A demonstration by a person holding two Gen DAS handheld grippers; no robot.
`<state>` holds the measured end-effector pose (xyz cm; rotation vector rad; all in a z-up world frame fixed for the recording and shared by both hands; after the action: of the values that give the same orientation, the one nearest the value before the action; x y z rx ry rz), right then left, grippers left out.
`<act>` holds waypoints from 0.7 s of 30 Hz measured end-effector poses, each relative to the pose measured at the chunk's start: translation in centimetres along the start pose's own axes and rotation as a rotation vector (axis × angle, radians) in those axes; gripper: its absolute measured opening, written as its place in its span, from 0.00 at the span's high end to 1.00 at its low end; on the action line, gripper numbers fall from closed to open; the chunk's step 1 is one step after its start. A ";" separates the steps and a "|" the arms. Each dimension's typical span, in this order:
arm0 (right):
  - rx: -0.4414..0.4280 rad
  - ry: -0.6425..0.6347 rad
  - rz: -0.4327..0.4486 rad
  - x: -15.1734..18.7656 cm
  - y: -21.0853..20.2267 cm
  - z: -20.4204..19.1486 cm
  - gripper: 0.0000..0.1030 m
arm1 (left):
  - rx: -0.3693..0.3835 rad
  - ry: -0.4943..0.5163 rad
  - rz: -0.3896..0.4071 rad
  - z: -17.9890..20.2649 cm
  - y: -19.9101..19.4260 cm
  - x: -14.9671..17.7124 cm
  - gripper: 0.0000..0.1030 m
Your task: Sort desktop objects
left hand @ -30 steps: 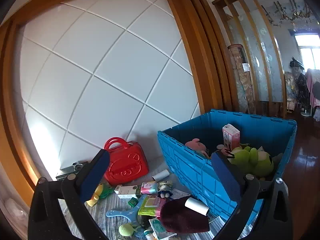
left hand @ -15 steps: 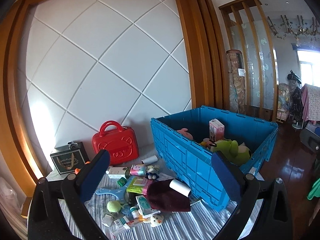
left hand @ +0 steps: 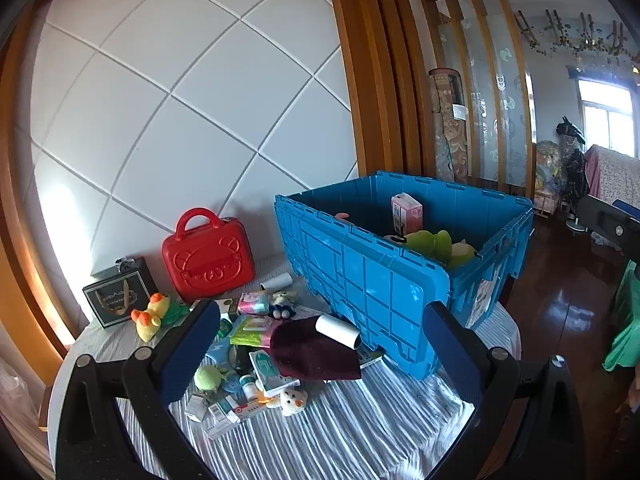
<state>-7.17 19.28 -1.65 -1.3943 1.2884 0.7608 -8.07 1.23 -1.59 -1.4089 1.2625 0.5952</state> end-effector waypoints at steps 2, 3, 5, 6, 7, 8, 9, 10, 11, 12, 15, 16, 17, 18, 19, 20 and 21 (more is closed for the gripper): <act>-0.008 -0.002 -0.007 0.1 0.0 -0.2 0.00 | -0.005 -0.006 -0.003 -0.2 -0.2 0.2 0.00; -0.012 -0.004 -0.009 0.2 -0.1 -0.3 0.00 | -0.007 -0.008 -0.002 -0.3 -0.2 0.3 0.00; -0.023 -0.012 -0.014 0.3 -0.1 -0.6 0.00 | -0.013 -0.016 -0.001 -0.6 -0.5 0.4 0.00; -0.028 -0.017 -0.016 0.4 -0.1 -0.7 0.00 | -0.012 -0.019 -0.002 -0.7 -0.5 0.4 0.00; -0.033 -0.020 -0.017 0.4 -0.2 -0.9 0.00 | -0.014 -0.020 -0.005 -0.8 -0.5 0.5 0.00; -0.039 -0.025 -0.017 0.5 -0.2 -1.1 0.00 | -0.017 -0.023 -0.007 -0.9 -0.6 0.6 0.00; -0.045 -0.029 -0.019 0.5 -0.2 -1.2 0.00 | -0.017 -0.030 -0.007 -1.0 -0.5 0.6 0.00; -0.051 -0.035 -0.022 0.5 -0.1 -1.4 0.00 | -0.016 -0.039 -0.008 -1.2 -0.5 0.7 0.00; -0.055 -0.040 -0.023 0.6 -0.2 -1.6 0.00 | -0.020 -0.046 -0.008 -1.3 -0.5 0.7 0.00; -0.060 -0.045 -0.023 0.6 -0.2 -1.7 0.00 | -0.028 -0.050 -0.008 -1.5 -0.4 0.7 0.00; -0.069 -0.048 -0.019 0.5 -0.2 -2.0 0.00 | -0.055 -0.051 -0.015 -2.0 -0.2 1.0 0.00; -0.069 -0.048 -0.017 0.4 -0.2 -2.1 0.00 | -0.064 -0.053 -0.016 -2.2 -0.1 1.0 0.00; -0.070 -0.047 -0.016 0.4 -0.2 -2.1 0.00 | -0.079 -0.055 -0.017 -2.5 -0.1 1.1 0.00; -0.071 -0.046 -0.015 0.4 -0.1 -2.3 0.00 | -0.091 -0.059 -0.016 -2.8 0.0 1.1 0.00; -0.073 -0.045 -0.015 0.3 -0.1 -2.3 0.00 | -0.102 -0.063 -0.015 -3.2 -0.1 1.1 0.00; -0.076 -0.045 -0.014 0.3 0.0 -2.4 0.00 | -0.113 -0.070 -0.010 -3.5 -0.1 1.1 0.00; -0.078 -0.045 -0.013 0.2 0.1 -2.4 0.00 | -0.130 -0.070 -0.006 -3.9 -0.2 1.0 0.00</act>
<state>-7.67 16.92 -1.23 -1.4385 1.2248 0.8372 -8.64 -2.72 -1.33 -1.4851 1.1808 0.7272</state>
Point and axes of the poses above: each gripper's, at about its wrist camera, not at the fingertips, and y roughly the way its jaws point, z to its right, x to its underside, the point moved 6 cm from there along y, roughly the way its jaws point, and after that the axes turned 10 degrees about y, right-handed, at the moved point
